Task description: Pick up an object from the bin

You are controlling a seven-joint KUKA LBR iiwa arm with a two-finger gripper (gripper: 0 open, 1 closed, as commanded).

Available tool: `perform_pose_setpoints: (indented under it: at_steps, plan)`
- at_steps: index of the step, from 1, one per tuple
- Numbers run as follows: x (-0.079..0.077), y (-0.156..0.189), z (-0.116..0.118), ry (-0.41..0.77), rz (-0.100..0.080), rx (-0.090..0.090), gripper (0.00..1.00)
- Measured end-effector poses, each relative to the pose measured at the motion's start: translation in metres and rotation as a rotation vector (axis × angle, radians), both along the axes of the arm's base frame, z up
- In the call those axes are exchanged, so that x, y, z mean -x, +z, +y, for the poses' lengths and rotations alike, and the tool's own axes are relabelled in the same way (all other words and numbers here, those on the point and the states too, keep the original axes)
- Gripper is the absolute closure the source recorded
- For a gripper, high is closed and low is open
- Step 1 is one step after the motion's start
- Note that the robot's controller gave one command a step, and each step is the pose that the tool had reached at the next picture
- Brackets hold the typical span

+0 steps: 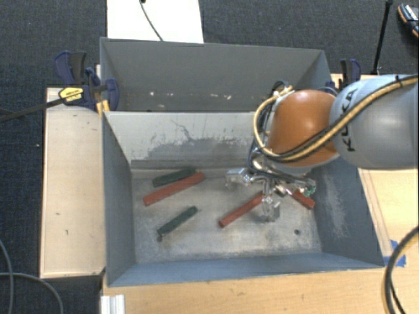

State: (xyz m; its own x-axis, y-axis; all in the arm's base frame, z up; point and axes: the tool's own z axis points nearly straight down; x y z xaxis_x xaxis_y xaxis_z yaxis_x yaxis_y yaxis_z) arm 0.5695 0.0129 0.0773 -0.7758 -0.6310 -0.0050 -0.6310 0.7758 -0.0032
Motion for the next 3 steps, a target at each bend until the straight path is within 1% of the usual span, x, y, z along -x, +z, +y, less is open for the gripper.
perform_pose_setpoints:
  at_steps: [1,3]
  plan:
    - [-0.0088,-0.0067,0.0139,0.14,0.003,-0.001,1.0]
    - [-0.0076,-0.0035,0.014,0.139,0.006,-0.001,1.0]
